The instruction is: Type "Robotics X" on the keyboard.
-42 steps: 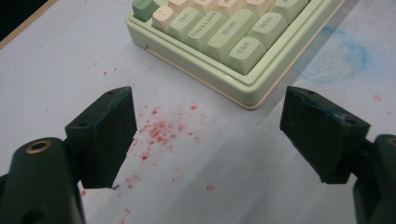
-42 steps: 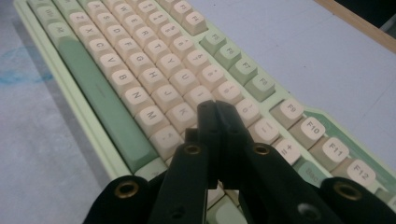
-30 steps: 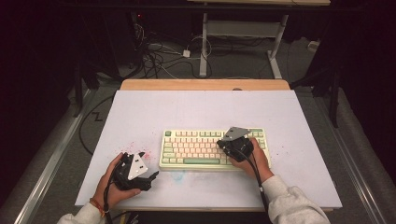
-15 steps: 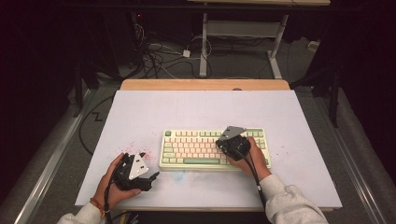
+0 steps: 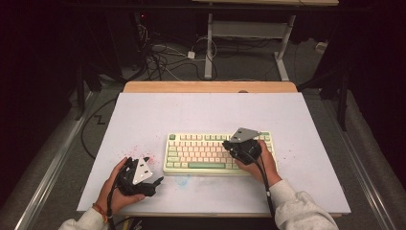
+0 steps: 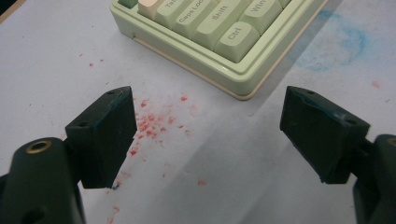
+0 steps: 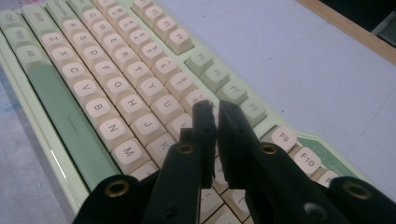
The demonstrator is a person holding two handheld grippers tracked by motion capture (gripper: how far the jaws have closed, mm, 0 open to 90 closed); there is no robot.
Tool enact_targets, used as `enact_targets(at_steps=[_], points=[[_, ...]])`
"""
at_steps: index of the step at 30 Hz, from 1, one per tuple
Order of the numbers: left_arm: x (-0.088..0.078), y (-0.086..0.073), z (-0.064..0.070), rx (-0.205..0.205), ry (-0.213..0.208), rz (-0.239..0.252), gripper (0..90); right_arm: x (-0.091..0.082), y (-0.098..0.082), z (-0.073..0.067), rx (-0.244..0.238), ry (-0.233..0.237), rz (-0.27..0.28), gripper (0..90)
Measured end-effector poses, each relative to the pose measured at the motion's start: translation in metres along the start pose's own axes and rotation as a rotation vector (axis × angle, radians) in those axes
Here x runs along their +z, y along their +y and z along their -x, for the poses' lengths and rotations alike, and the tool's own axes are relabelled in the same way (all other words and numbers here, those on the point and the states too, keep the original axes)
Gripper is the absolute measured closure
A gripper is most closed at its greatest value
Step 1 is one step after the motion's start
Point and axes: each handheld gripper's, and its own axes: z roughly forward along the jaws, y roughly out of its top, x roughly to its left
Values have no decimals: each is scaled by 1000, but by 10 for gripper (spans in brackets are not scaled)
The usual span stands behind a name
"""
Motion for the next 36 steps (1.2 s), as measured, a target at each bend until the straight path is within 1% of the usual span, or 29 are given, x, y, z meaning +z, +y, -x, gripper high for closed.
enact_targets(at_steps=[3, 5, 6, 7, 8, 9, 11, 13, 15, 17, 21, 24, 26, 29, 32, 35, 36], points=[[0, 0, 0, 2, 3, -1, 177, -7, 0, 1, 12, -7, 31, 767], [0, 0, 0, 1, 4, -1, 177, -13, -1, 2, 14, -8, 62, 701], [0, 0, 0, 1, 4, -1, 177, -16, -1, 3, 23, -17, 75, 663], [-1, 0, 0, 2, 3, -2, 177, -19, -2, 4, 30, -19, 87, 645], [-1, 0, 0, 2, 4, -2, 177, -22, -2, 4, 34, -11, 101, 614], [-1, 0, 0, 3, 4, -3, 177, -24, -3, 5, 31, -12, 111, 583], [-1, 0, 0, 3, 4, -3, 177, -29, -4, 5, 28, -36, 129, 509], [-1, 0, 0, 3, 4, -3, 177, -33, -5, 5, 31, -35, 151, 441], [-1, 0, 0, 3, 6, -2, 177, -37, -7, 5, 20, -60, 162, 391], [-2, 0, 0, 1, 6, 0, 177, -42, -9, 5, 35, -72, 180, 330], [-1, 0, 0, -5, 8, -1, 177, -50, -14, 4, 36, -104, 189, 284], [-2, 0, 0, -3, 7, -2, 184, -56, -19, 5, 37, -121, 189, 278], [-3, 1, -1, -5, 2, 7, 193, -61, -23, 5, 28, -142, 187, 279], [-4, 1, -1, -21, 4, 21, 208, -69, -29, 5, 29, -157, 198, 281], [-4, 1, 0, -24, 7, 19, 221, -77, -36, 6, 29, -175, 205, 281], [-6, 2, -1, -29, 9, 28, 229, -83, -44, 6, 26, -199, 199, 280], [-6, 2, -1, -30, 11, 30, 233, -85, -47, 6, 23, -200, 199, 280]])
